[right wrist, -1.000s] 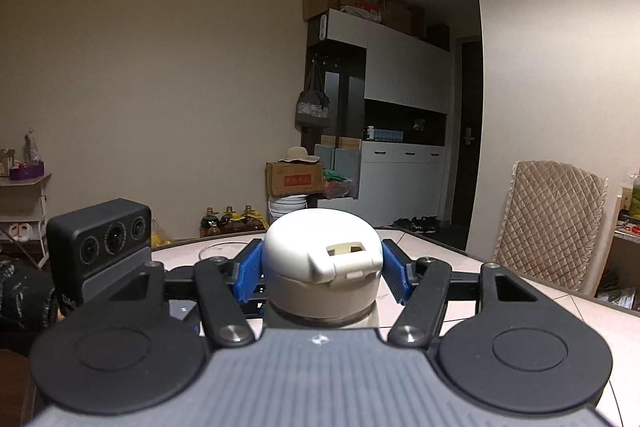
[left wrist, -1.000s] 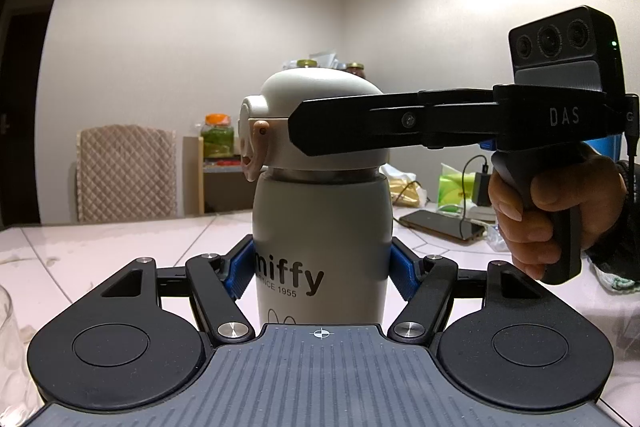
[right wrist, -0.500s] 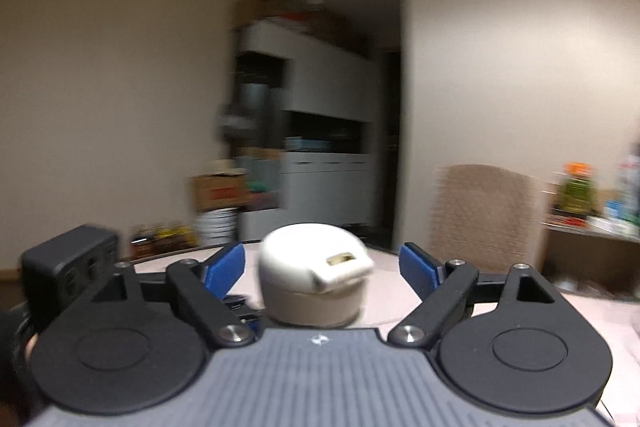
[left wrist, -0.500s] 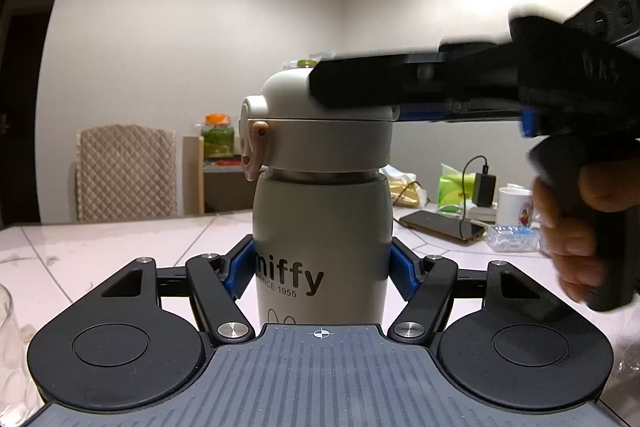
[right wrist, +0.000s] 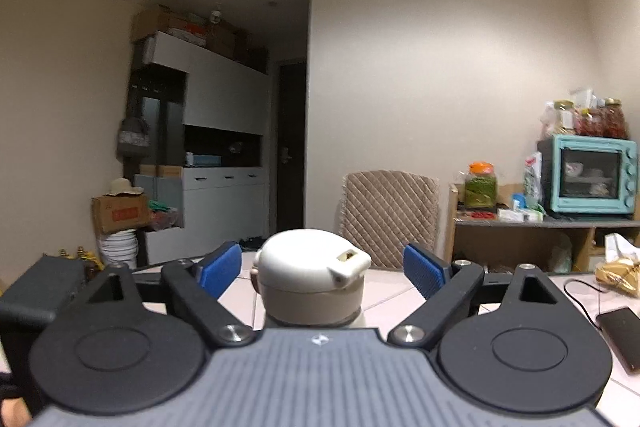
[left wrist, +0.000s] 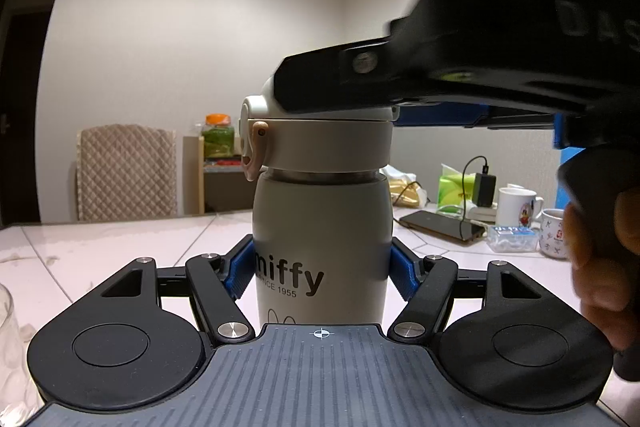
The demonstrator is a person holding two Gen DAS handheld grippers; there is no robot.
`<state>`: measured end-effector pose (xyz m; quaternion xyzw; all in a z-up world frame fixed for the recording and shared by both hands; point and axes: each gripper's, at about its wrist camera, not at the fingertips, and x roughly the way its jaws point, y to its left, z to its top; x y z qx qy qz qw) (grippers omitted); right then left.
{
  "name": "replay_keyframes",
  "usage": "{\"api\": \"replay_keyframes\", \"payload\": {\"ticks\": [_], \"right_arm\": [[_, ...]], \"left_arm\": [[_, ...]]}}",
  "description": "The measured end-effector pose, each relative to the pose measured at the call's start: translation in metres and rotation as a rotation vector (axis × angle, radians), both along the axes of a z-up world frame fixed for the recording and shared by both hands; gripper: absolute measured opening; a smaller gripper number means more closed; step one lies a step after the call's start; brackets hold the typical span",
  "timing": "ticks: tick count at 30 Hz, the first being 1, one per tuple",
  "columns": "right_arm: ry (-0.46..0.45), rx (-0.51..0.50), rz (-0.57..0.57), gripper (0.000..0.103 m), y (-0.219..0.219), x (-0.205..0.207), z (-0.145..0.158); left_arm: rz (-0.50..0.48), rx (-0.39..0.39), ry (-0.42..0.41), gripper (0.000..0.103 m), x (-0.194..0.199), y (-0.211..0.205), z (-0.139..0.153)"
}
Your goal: Unscrew bottle cap and pour
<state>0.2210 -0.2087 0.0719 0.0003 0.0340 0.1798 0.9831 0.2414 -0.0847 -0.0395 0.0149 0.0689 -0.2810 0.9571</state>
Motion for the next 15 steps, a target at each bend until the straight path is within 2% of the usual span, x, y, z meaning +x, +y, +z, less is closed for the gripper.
{"api": "replay_keyframes", "payload": {"ticks": [5,15], "right_arm": [[0.018,0.007,-0.007,0.083,0.001,0.003,-0.007],[0.019,-0.025,-0.037,0.083,0.008,0.0,-0.01]], "left_arm": [[-0.001,-0.001,0.001,0.072,-0.003,0.0,0.004],[0.0,0.001,0.0,0.072,0.003,-0.007,0.006]]}}
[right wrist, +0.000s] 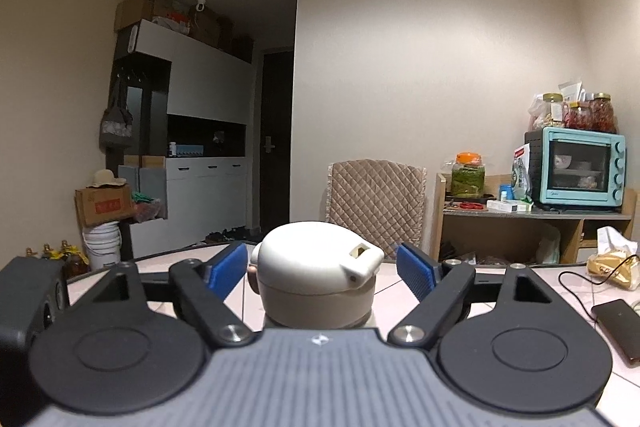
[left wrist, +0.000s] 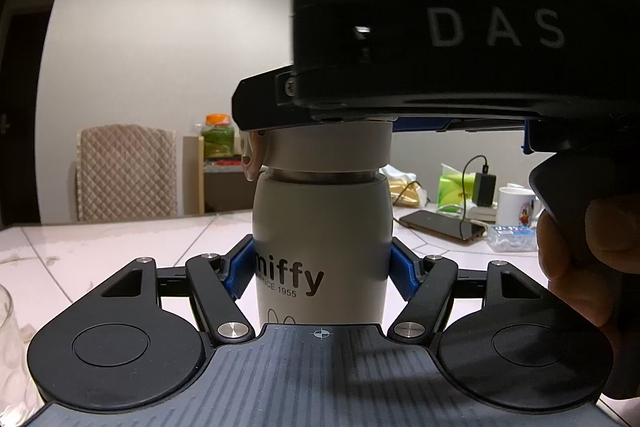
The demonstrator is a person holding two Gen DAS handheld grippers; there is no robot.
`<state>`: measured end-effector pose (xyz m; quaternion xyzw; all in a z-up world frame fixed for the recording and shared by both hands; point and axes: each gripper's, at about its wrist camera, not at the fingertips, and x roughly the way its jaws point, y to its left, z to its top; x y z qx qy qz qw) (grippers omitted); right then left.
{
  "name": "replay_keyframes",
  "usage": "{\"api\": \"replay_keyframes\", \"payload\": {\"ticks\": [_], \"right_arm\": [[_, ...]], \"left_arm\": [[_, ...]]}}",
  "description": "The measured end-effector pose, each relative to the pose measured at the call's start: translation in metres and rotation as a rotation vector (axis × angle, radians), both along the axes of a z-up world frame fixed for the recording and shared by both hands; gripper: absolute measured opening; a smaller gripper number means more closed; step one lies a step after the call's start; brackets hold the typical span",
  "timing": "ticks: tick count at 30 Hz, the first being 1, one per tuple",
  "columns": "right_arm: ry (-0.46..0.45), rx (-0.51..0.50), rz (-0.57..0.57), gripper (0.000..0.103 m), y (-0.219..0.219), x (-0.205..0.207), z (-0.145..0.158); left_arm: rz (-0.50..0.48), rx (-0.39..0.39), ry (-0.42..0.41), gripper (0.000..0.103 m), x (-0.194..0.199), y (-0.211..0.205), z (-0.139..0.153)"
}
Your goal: Unscrew bottle cap and pour
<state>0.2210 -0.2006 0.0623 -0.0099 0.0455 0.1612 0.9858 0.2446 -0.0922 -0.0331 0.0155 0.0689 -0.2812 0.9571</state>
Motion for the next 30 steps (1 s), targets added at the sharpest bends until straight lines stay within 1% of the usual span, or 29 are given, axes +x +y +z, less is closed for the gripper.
{"api": "replay_keyframes", "payload": {"ticks": [4,6,11,16,20,22,24,25,26,30], "right_arm": [[0.001,-0.007,-0.009,0.082,0.003,-0.001,0.0],[0.005,-0.009,-0.012,0.078,0.005,-0.001,0.0],[0.012,-0.003,0.0,0.075,0.004,-0.002,-0.001],[0.022,-0.009,0.053,0.074,-0.002,-0.001,0.001],[0.028,-0.022,0.14,0.074,-0.011,0.004,0.004],[0.039,-0.021,0.224,0.074,-0.023,0.01,0.006],[0.04,-0.021,0.27,0.074,-0.029,0.013,0.007],[0.042,-0.018,0.337,0.074,-0.038,0.019,0.006],[0.04,-0.02,0.374,0.074,-0.042,0.021,0.007],[0.041,-0.037,0.492,0.074,-0.055,0.032,0.012]], "left_arm": [[0.0,0.001,-0.001,0.072,-0.003,-0.002,-0.001],[0.0,0.001,-0.001,0.072,-0.004,-0.002,-0.002],[0.002,0.002,-0.001,0.072,-0.004,-0.005,-0.001],[0.001,0.0,0.0,0.072,-0.005,-0.004,0.0],[0.0,0.001,0.0,0.072,-0.006,-0.004,0.001],[0.0,0.001,-0.001,0.072,-0.007,-0.004,0.0],[0.001,0.001,-0.001,0.072,-0.006,-0.004,0.001],[0.001,-0.001,-0.001,0.072,-0.001,-0.005,0.002],[0.001,-0.002,-0.001,0.072,0.001,-0.005,0.002],[0.001,-0.003,-0.001,0.072,0.003,-0.006,0.004]]}}
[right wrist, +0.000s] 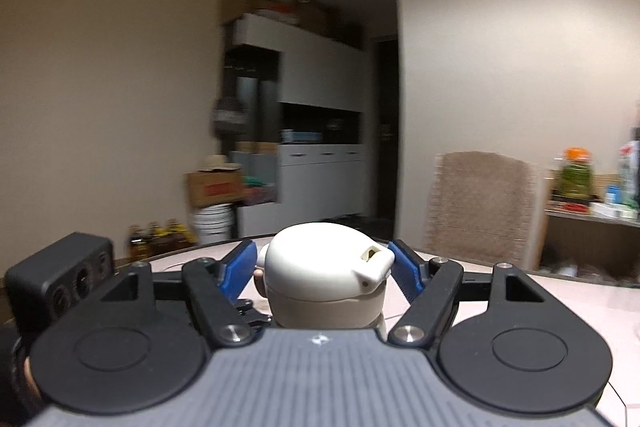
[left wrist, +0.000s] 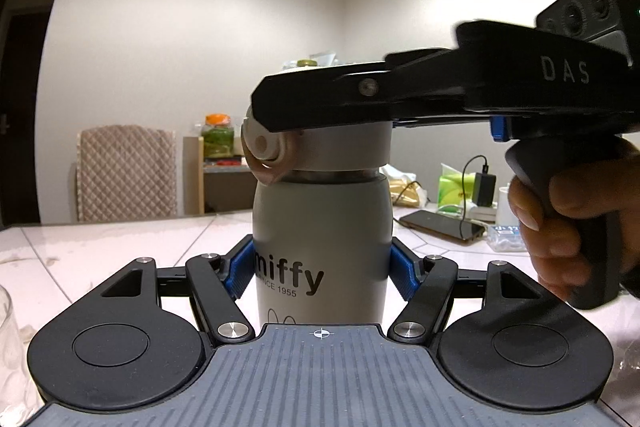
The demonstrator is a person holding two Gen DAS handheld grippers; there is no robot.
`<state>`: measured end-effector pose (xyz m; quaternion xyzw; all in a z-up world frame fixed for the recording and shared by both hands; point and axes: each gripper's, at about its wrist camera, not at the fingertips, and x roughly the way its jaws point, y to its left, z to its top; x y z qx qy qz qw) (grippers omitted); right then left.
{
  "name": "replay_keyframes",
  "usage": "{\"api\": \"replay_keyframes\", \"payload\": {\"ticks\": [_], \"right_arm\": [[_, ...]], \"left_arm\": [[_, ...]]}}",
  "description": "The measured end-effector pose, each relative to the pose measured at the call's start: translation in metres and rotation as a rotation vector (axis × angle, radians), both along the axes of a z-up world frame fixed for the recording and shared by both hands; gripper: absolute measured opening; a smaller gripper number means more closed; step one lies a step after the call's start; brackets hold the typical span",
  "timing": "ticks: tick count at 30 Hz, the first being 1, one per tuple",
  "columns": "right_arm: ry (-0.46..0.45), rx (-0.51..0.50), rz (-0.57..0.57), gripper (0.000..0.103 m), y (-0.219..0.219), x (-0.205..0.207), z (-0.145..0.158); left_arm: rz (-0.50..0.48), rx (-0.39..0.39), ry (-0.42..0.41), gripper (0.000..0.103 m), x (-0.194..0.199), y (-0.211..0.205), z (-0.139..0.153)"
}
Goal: Unscrew bottle cap and pour
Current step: 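Regrip the cap with the right tool and keep twisting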
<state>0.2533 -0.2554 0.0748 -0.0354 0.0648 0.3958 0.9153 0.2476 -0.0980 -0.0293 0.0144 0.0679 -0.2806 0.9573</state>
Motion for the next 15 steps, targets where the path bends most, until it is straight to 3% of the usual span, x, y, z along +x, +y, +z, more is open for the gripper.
{"api": "replay_keyframes", "payload": {"ticks": [5,11,14,15], "right_arm": [[-0.012,-0.015,0.091,0.074,-0.009,0.008,0.007],[-0.015,-0.003,0.083,0.075,-0.009,0.004,0.011],[-0.015,0.019,0.04,0.093,-0.009,0.0,0.015],[-0.008,0.037,0.029,0.092,-0.011,-0.003,0.016]], "left_arm": [[-0.003,0.004,0.0,0.072,-0.003,0.003,0.0],[-0.004,0.001,0.002,0.072,0.001,0.004,-0.001],[-0.004,0.0,0.002,0.072,0.003,0.005,-0.001],[-0.004,0.0,0.002,0.072,0.002,0.005,-0.002]]}}
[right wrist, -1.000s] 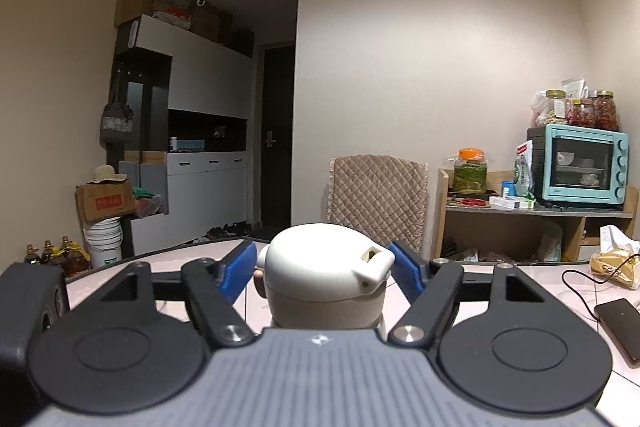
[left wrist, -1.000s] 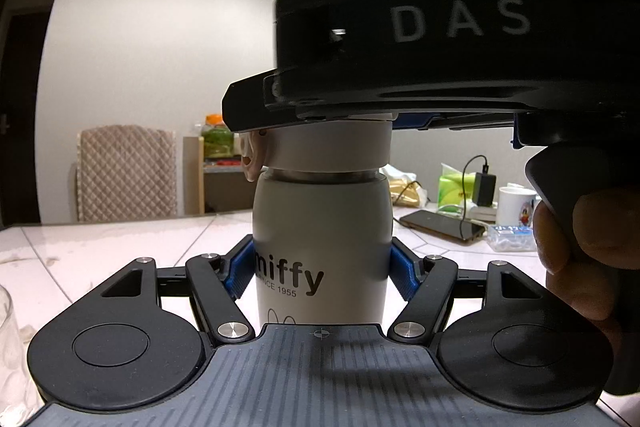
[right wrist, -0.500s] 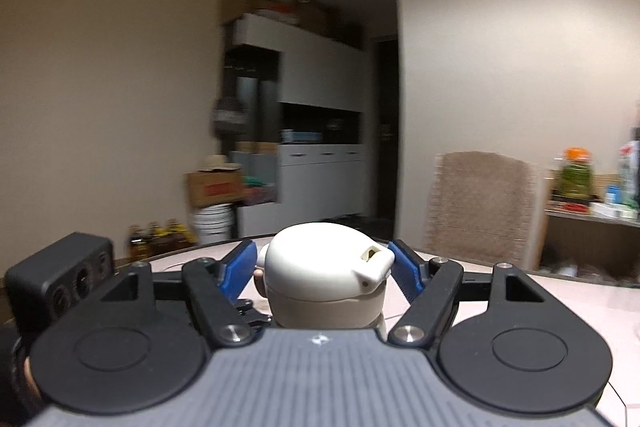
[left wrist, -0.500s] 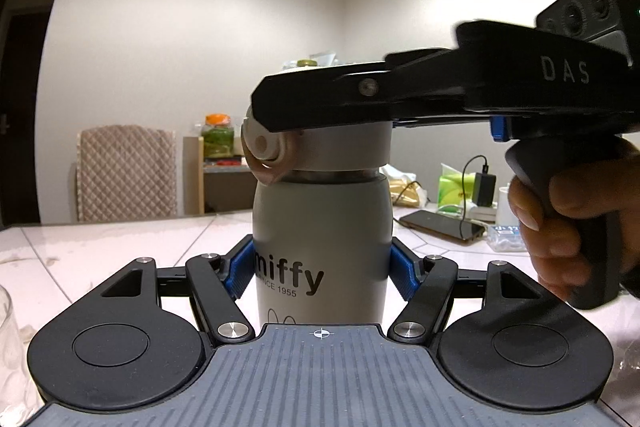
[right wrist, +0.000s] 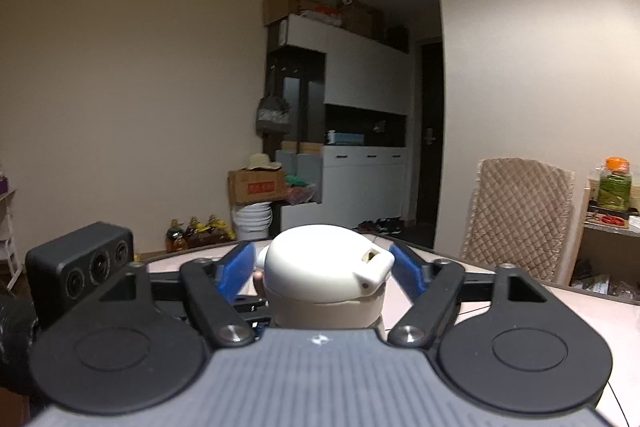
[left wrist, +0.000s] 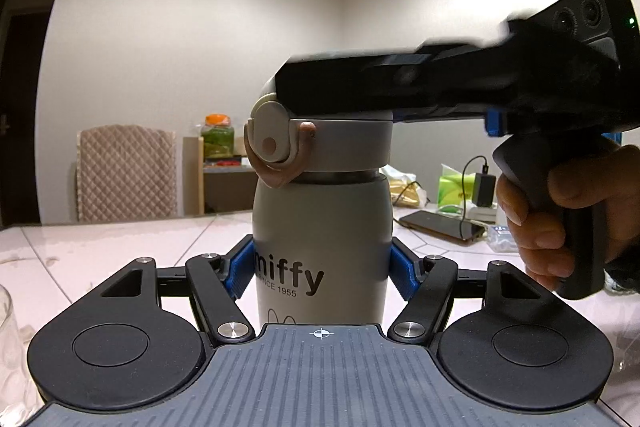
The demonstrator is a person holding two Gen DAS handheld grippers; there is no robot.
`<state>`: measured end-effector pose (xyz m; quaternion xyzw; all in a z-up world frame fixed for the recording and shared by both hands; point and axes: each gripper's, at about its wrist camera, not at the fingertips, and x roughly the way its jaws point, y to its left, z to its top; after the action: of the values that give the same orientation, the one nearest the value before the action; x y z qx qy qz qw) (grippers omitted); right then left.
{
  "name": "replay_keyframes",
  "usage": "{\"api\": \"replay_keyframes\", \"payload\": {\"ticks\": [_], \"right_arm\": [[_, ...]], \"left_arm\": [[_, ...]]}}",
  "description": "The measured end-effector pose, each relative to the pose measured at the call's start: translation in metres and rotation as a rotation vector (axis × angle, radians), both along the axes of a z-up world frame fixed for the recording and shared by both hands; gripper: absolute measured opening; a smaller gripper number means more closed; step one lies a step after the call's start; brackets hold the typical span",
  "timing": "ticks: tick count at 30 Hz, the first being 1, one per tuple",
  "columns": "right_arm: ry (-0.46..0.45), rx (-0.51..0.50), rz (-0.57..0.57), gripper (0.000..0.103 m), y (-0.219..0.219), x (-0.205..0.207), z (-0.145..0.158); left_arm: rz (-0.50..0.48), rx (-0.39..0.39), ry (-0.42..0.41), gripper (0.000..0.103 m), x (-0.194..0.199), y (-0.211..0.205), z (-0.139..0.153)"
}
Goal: Unscrew bottle cap and pour
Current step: 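Regrip the cap with the right tool and keep twisting, then twist the white cap further with the right tool, lifting it off the threads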
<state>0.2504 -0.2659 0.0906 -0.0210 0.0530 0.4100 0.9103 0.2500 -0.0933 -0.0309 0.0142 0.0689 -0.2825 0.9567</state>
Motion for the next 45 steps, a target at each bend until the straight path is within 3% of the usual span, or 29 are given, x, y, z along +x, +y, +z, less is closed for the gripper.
{"api": "replay_keyframes", "payload": {"ticks": [2,10,16,20,45], "right_arm": [[0.008,0.021,-0.027,0.092,-0.001,-0.004,0.002],[-0.069,-0.021,-0.341,0.092,0.033,-0.043,-0.003],[-0.07,-0.022,-0.432,0.09,0.054,-0.042,-0.012],[-0.053,-0.024,-0.445,0.084,0.062,-0.033,-0.016],[-0.062,-0.058,-0.444,0.073,0.066,-0.036,-0.027]], "left_arm": [[0.0,0.002,-0.002,0.072,-0.003,-0.001,-0.001],[0.0,0.002,-0.001,0.072,-0.002,0.0,0.0],[0.0,0.003,-0.002,0.072,-0.004,0.001,-0.001],[0.001,0.002,-0.002,0.072,-0.004,0.001,-0.002],[0.002,0.006,-0.003,0.072,-0.007,-0.003,-0.002]]}}
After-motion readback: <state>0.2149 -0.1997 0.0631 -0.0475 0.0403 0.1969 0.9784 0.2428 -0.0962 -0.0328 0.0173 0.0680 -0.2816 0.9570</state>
